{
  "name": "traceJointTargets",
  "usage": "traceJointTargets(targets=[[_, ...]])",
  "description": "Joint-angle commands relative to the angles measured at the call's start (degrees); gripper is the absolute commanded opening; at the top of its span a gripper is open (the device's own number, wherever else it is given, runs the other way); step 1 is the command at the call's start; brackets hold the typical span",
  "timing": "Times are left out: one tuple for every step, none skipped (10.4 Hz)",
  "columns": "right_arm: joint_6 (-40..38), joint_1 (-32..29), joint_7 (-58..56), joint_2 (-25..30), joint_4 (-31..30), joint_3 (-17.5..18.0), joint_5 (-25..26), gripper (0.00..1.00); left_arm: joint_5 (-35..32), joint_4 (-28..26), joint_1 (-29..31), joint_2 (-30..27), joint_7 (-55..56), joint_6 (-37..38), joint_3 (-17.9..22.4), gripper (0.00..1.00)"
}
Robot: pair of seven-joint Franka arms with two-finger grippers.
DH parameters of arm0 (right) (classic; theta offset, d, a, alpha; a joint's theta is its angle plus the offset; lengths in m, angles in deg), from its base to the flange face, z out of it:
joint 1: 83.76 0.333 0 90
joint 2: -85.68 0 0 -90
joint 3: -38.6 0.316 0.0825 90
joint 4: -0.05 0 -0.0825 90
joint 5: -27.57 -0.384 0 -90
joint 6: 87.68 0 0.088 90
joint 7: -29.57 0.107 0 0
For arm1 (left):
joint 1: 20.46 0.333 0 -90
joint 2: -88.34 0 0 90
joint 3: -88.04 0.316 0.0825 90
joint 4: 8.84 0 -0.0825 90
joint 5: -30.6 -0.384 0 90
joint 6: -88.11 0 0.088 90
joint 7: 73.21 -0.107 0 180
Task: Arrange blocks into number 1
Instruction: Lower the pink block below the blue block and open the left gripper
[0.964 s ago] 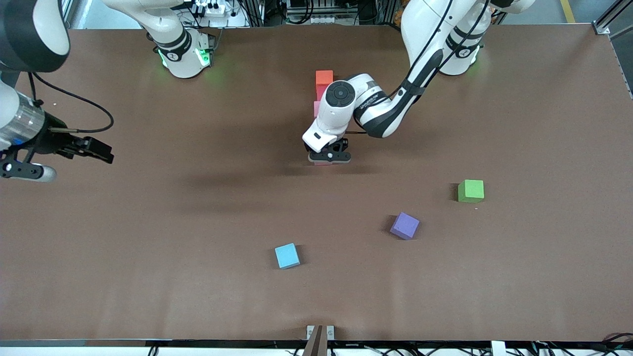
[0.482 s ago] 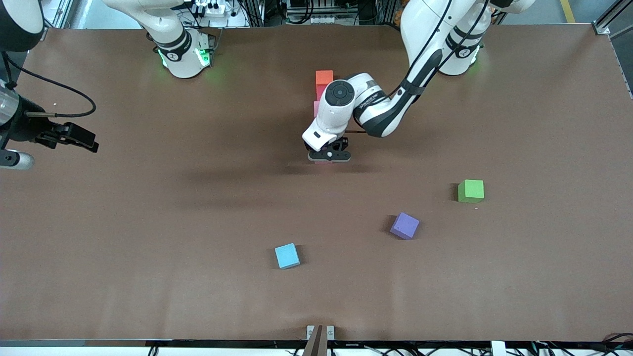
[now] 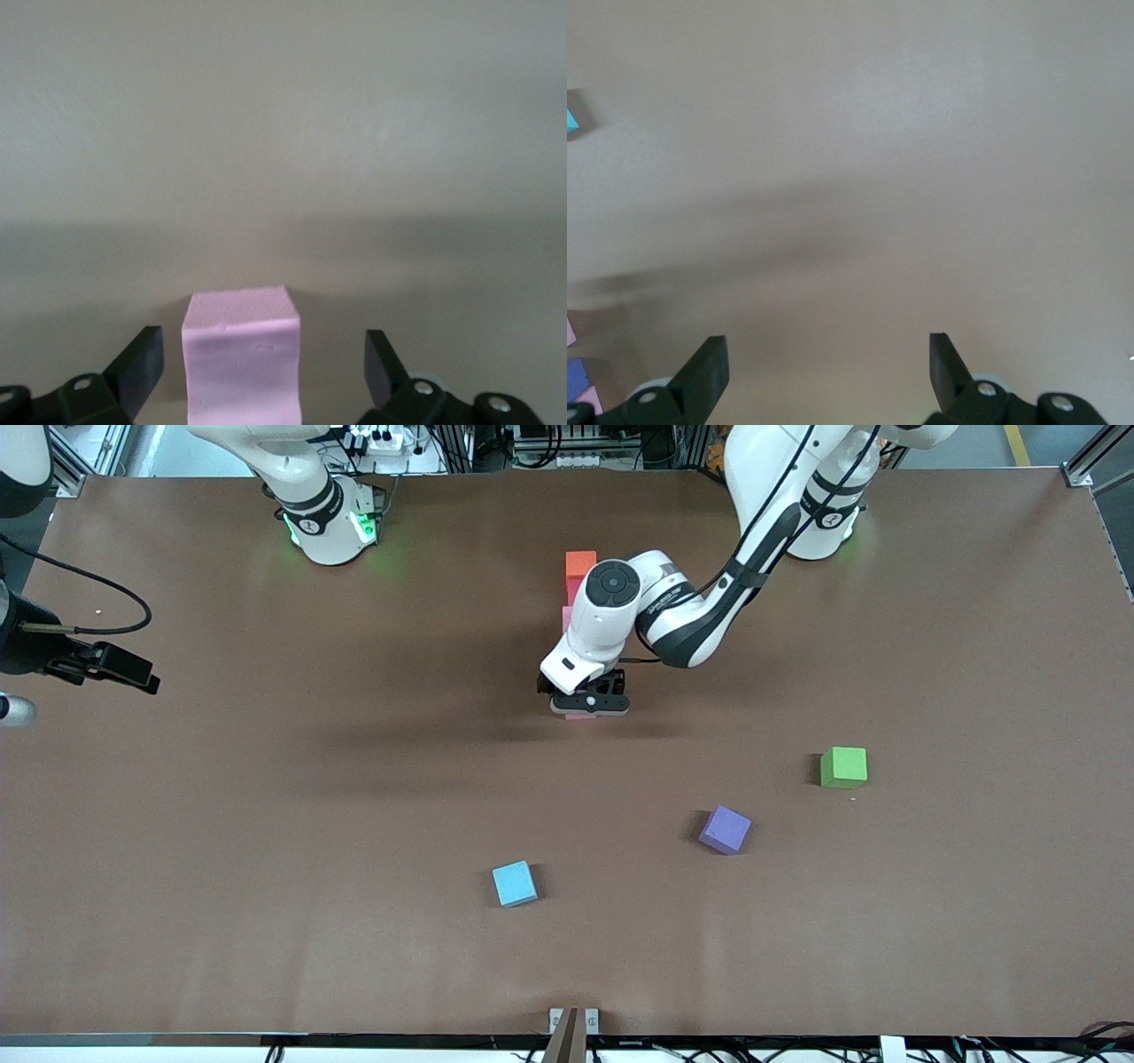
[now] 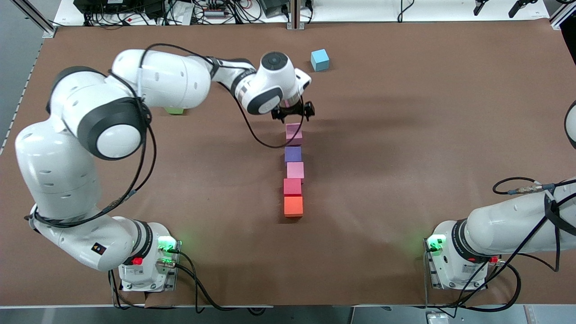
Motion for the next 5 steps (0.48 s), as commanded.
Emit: traceJointTargets(targets=[[-0.79,-0.78,-0.09,-0.34,0.68,0.84,-0.54,1.00,-1.74,-1.49,3.37,-7.53,1.39,2.46,-0.94,1.00],[-0.79,-0.78,-0.01,-0.34,0.68,0.84,-0.54,1.00,-1.74,-1.41,4.86,-10.60,1.22,4.82,-1.03,1.00],[-0.87,-0.86,-0.01,-0.43,0.60,0.84,-0.45,1.00,-1.74,-1.32,6.70,-13.24,1.13,7.02,-1.12,1.00],[-0.79,-1.21,-0.09,-0.51,0.60,0.75,-0.45,1.00,-1.57,-0.71,8.46,-15.71,1.04,9.83,-1.12,1.00],[-0.79,-1.48,-0.27,-0.51,0.68,0.67,-0.45,1.00,-1.56,0.17,10.13,-17.91,0.96,13.95,-1.12,1.00]])
